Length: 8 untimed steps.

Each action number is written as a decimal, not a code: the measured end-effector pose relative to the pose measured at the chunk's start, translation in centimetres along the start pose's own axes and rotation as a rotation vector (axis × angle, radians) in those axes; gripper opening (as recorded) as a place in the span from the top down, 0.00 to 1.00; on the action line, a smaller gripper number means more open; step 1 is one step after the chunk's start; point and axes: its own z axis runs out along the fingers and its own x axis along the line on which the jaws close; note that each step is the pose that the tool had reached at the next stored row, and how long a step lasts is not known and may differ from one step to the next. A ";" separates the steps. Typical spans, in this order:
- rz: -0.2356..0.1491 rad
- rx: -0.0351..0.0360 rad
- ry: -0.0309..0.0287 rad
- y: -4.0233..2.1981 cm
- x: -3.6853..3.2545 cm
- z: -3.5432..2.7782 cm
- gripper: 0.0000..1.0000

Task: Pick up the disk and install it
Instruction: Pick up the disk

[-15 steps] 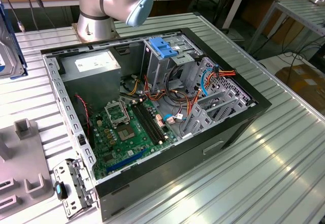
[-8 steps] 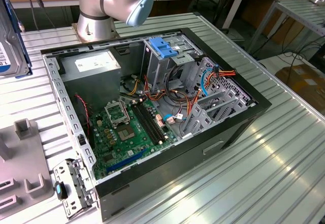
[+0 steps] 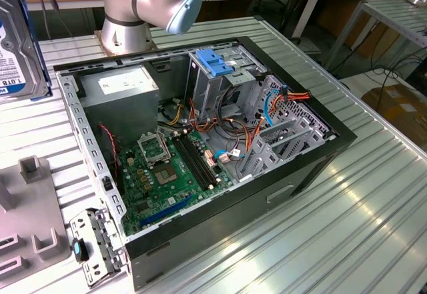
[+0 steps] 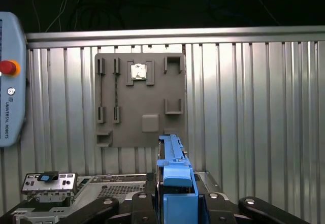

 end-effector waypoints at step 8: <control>0.000 0.0000 0.0003 -1.00 -0.02 0.03 0.63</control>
